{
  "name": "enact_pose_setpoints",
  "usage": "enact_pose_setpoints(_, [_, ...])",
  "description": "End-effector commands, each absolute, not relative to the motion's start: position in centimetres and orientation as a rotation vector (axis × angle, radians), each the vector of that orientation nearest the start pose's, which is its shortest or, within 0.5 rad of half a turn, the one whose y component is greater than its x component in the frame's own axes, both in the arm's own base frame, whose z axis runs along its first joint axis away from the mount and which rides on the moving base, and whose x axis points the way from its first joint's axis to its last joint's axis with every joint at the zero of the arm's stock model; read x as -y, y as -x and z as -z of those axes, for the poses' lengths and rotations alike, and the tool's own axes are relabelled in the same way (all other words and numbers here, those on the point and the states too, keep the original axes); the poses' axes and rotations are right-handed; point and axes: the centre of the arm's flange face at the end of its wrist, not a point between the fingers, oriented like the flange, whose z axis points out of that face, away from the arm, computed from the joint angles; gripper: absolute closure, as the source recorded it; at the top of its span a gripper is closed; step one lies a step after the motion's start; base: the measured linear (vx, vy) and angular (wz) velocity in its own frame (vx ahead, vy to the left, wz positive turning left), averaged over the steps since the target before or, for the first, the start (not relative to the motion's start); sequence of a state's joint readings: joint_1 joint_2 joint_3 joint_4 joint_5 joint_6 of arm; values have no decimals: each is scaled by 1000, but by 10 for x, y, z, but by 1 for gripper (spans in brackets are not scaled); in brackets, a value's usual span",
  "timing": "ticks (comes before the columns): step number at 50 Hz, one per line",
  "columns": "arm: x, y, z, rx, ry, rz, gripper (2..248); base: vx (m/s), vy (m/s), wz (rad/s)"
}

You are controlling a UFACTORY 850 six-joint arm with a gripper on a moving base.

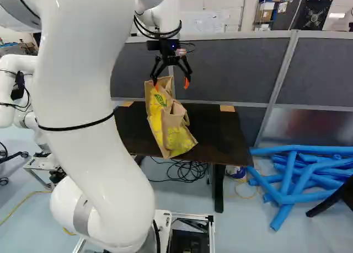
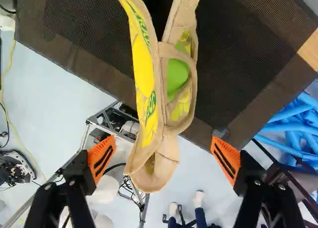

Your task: Pick up the bag on the ground and place it on the table

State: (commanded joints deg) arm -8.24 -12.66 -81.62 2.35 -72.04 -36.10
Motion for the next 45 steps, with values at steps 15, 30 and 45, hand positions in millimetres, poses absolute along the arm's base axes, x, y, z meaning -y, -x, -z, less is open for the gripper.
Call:
enact_pose_setpoints(15, [73,-527,-642,722,2999,-54,3,-9,0,1])
enact_pose_setpoints(30, [73,-527,-642,722,2999,-54,3,-144,-1,8])
enact_pose_setpoints(45, [73,-527,-642,722,2999,-54,3,-211,0,13])
